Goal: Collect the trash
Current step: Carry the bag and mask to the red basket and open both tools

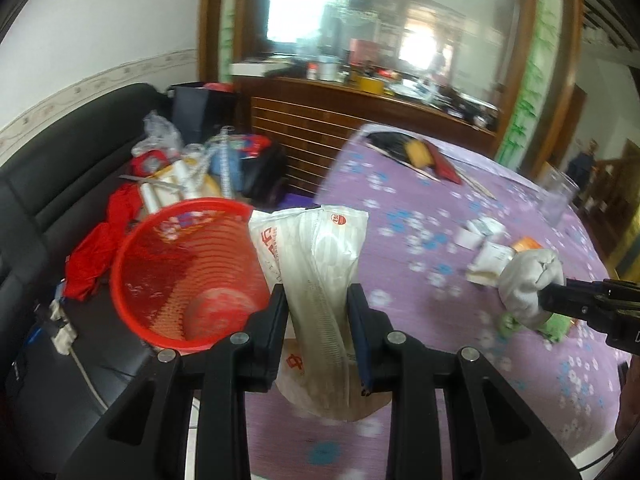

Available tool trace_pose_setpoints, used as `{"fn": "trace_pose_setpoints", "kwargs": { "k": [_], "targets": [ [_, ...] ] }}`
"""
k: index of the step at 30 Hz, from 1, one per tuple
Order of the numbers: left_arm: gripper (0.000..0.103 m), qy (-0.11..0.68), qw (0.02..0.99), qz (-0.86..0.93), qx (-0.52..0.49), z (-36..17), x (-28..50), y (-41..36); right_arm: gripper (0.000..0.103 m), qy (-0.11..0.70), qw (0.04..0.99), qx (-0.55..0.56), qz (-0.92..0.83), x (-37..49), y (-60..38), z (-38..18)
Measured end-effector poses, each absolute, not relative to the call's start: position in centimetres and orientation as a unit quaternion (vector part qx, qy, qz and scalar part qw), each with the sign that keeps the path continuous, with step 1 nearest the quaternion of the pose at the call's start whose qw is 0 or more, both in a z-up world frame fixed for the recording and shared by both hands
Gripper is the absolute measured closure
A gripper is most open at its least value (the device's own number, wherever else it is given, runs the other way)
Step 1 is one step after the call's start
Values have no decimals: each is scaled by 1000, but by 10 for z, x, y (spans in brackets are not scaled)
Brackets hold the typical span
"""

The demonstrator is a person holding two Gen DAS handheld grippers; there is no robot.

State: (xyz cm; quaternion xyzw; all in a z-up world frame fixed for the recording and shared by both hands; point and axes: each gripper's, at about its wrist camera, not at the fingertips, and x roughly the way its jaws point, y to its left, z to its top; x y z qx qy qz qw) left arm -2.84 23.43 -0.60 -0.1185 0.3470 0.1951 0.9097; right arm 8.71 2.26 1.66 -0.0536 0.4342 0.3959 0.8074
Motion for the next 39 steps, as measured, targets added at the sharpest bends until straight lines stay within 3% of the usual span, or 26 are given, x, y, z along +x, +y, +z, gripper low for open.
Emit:
{"fn": "trace_pose_setpoints", "kwargs": {
  "k": [13,24,26,28,29,33,39],
  "targets": [
    [74,364,878,254,-182,-35,-48,352,73,442,760,-95,468,86,189,13],
    [73,366,876,249,-191,-44,-37,378,71,477,733,-102,474,103,276,-14],
    [71,364,877,248,-192,-43,-37,379,69,480,731,-99,475,103,284,-17],
    [53,360,877,251,-194,-41,-37,380,64,477,733,-96,476,105,290,-17],
    [50,356,878,254,-195,-40,-38,381,64,474,735,-95,476,105,290,-15],
    [46,349,881,252,-196,-37,-39,380,56,469,741,-84,473,109,282,-10],
    [46,344,888,248,-180,-29,-42,357,53,470,753,-69,455,111,240,-1]
  ]
}}
